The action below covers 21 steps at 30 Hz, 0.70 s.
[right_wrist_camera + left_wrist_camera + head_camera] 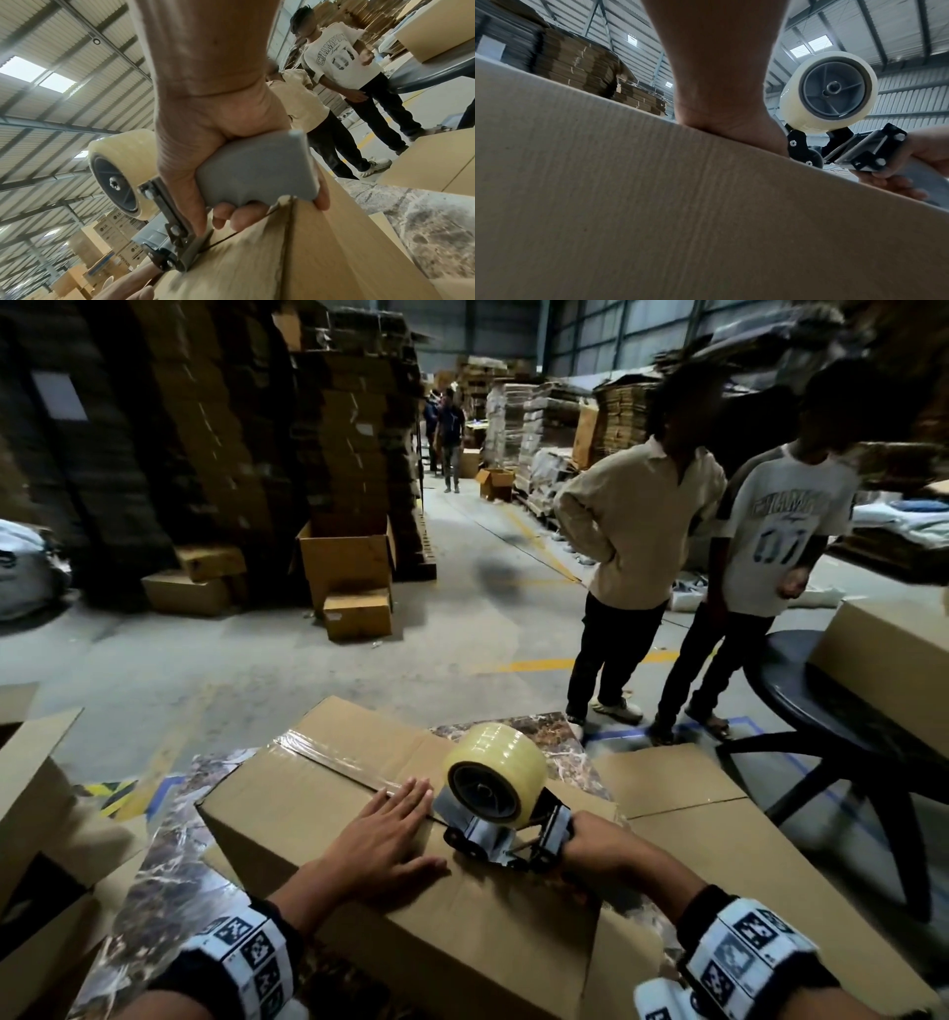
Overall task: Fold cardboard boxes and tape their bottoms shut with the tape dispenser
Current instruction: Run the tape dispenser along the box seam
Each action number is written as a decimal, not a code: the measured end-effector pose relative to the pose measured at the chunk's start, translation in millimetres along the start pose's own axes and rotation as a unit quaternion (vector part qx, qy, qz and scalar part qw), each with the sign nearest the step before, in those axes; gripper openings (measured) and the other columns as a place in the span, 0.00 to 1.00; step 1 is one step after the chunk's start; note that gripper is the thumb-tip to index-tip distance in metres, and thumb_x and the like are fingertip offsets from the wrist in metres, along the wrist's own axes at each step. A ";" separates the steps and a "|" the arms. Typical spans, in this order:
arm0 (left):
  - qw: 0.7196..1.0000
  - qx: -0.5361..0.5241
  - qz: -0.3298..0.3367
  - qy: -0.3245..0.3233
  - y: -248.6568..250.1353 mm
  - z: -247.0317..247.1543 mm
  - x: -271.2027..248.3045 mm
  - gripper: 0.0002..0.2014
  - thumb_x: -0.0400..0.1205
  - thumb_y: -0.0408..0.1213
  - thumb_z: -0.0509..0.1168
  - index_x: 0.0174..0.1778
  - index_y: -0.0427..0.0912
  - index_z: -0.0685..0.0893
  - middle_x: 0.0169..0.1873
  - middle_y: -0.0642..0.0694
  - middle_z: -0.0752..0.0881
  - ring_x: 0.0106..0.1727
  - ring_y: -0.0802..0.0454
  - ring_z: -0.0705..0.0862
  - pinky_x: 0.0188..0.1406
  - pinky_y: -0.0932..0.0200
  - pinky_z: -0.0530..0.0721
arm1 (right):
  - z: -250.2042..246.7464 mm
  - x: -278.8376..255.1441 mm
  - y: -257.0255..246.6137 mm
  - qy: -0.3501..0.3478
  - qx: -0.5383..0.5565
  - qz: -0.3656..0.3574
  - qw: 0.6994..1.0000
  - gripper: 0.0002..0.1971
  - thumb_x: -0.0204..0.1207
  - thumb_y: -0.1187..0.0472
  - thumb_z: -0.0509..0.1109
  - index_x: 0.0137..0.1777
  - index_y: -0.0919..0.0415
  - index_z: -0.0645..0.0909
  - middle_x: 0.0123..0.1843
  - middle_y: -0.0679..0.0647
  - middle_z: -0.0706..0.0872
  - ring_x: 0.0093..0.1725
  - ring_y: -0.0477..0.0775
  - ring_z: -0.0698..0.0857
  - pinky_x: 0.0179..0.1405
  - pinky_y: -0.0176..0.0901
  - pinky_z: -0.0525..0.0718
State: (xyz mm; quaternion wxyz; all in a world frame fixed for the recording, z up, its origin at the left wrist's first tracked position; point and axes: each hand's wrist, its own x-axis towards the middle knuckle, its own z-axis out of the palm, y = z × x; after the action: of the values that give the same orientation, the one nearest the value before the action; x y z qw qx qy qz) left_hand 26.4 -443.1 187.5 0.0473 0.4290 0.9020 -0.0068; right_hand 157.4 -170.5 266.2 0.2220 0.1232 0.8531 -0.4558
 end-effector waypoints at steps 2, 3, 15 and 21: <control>1.000 0.003 -0.004 -0.004 -2.7 0.3 2.1 0.55 0.68 0.82 0.24 0.85 0.46 0.36 0.84 0.47 0.34 0.85 0.49 0.33 0.82 0.50 0.29 | -0.6 5.0 0.2 0.003 0.010 0.005 1.000 0.04 0.74 0.69 0.71 0.43 0.61 0.86 0.34 0.56 0.85 0.30 0.50 0.83 0.30 0.43 0.84; 1.000 0.001 -0.008 -0.004 -3.9 1.1 3.0 0.55 0.69 0.82 0.25 0.85 0.47 0.36 0.84 0.48 0.34 0.85 0.49 0.34 0.81 0.50 0.29 | -0.7 7.3 0.1 0.005 0.019 0.005 1.000 0.04 0.72 0.70 0.70 0.42 0.62 0.85 0.34 0.57 0.83 0.29 0.51 0.81 0.28 0.44 0.83; 0.998 -0.031 -0.038 0.030 -32.3 8.7 10.3 0.57 0.70 0.81 0.25 0.87 0.45 0.54 0.86 0.46 0.55 0.87 0.48 0.50 0.86 0.48 0.41 | 25.4 53.2 -36.8 0.022 0.085 -0.012 0.996 0.04 0.74 0.69 0.67 0.41 0.60 0.80 0.31 0.58 0.78 0.25 0.52 0.76 0.24 0.43 0.77; 0.995 -0.038 -0.087 0.030 -74.2 16.9 13.0 0.51 0.76 0.78 0.33 0.86 0.43 0.58 0.86 0.46 0.59 0.86 0.50 0.54 0.86 0.47 0.45 | 36.4 76.5 -70.1 0.007 0.086 -0.024 0.996 0.03 0.75 0.68 0.67 0.43 0.60 0.80 0.30 0.55 0.78 0.24 0.51 0.75 0.24 0.43 0.76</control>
State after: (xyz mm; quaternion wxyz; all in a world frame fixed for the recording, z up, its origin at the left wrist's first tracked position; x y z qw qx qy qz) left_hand -37.9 -480.8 167.4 0.0356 0.3470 0.9365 0.0367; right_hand 71.5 -239.0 261.6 0.1940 0.1244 0.8148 -0.5319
